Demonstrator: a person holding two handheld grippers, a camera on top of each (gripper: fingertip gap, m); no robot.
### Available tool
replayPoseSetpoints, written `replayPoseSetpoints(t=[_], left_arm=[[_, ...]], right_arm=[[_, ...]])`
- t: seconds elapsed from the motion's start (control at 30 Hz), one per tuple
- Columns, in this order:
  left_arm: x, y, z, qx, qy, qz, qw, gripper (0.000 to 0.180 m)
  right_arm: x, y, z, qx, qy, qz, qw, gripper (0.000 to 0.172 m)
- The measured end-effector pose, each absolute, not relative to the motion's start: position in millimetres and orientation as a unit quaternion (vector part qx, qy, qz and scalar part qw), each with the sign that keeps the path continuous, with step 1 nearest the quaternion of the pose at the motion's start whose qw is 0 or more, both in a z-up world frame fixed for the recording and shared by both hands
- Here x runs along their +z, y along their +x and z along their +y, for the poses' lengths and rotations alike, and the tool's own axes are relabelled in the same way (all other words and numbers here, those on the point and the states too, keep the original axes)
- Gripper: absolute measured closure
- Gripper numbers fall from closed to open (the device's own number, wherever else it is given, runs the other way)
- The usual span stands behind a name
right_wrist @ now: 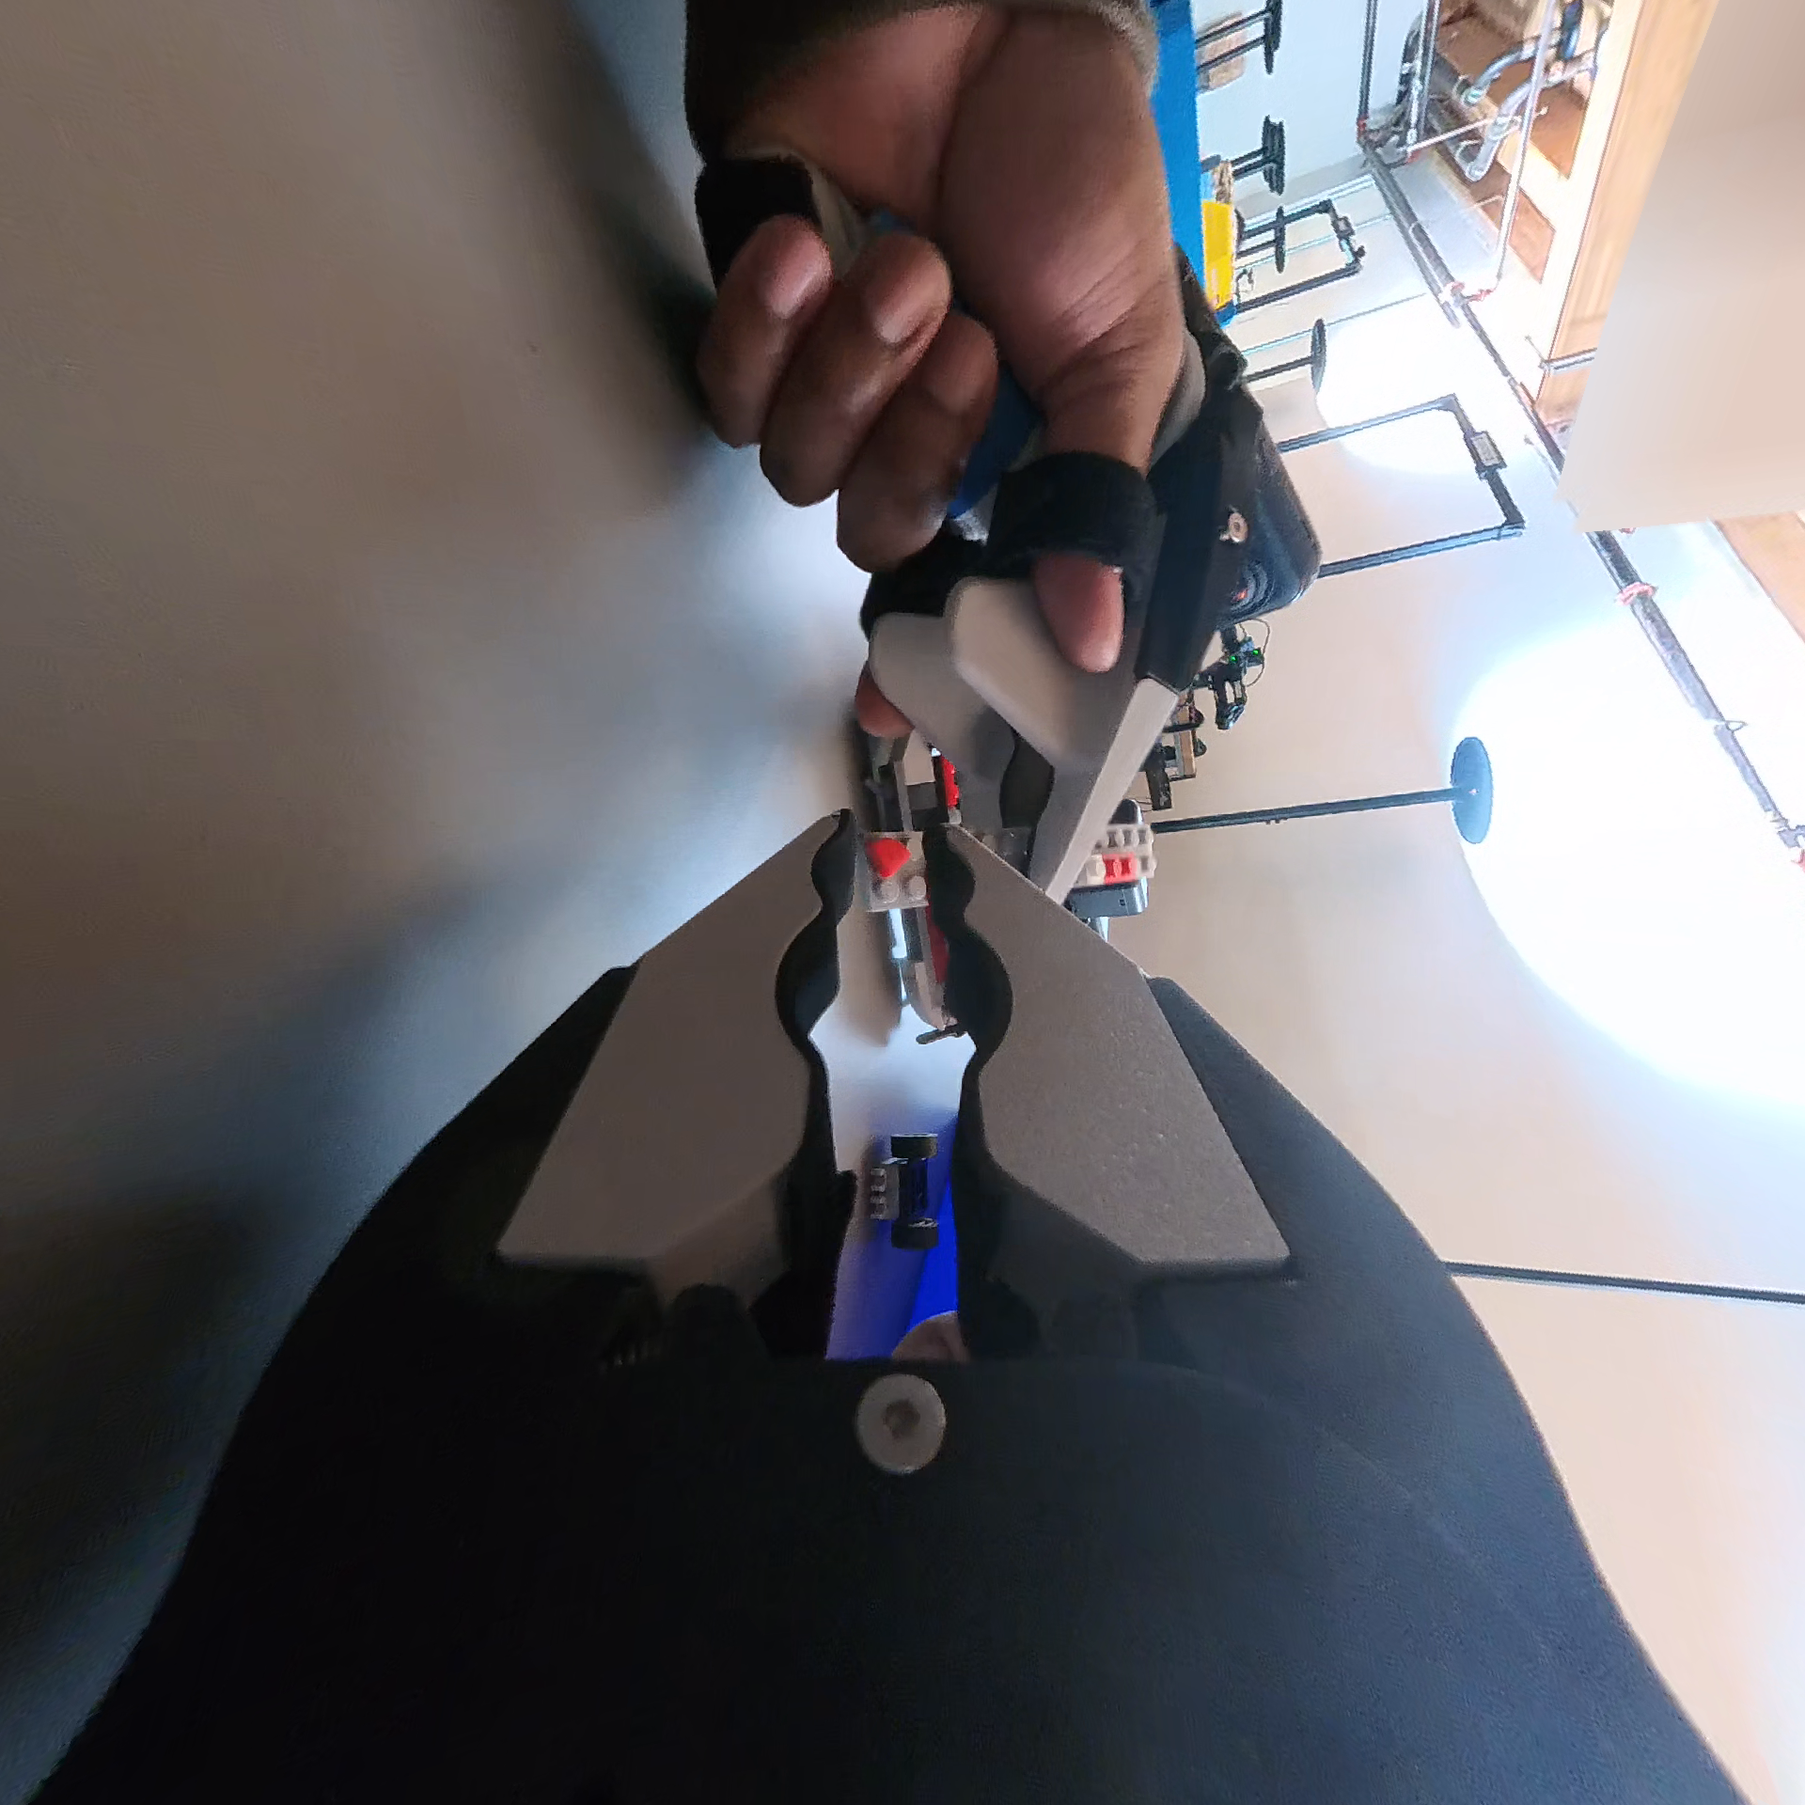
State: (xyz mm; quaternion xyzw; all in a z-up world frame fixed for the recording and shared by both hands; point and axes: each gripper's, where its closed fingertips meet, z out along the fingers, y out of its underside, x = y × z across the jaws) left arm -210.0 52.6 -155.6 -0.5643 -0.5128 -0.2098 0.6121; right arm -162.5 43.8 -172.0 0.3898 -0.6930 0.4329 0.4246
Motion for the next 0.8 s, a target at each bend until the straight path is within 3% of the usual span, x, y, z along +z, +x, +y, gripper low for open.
replayPoseSetpoints(t=[0.23, 0.3, 0.53, 0.8], left_arm=[[-155.9, -209.3, 53.1, -0.211, -0.566, -0.511, 0.611, 0.174], [-157.5, -206.0, 56.0, -0.211, -0.580, -0.503, 0.605, 0.175], [-157.1, -208.1, 54.8, -0.203, -0.580, -0.503, 0.608, 0.175], [-153.7, -209.2, 52.6, -0.219, -0.562, -0.507, 0.616, 0.175]], right_arm=[[-173.1, -162.2, 43.1, 0.431, 0.390, -0.698, 0.418, 0.162], [-169.5, -163.9, 43.0, 0.438, 0.381, -0.698, 0.419, 0.172], [-168.0, -161.6, 46.4, 0.453, 0.373, -0.714, 0.383, 0.172], [-172.8, -162.2, 49.6, 0.442, 0.387, -0.708, 0.391, 0.151]])
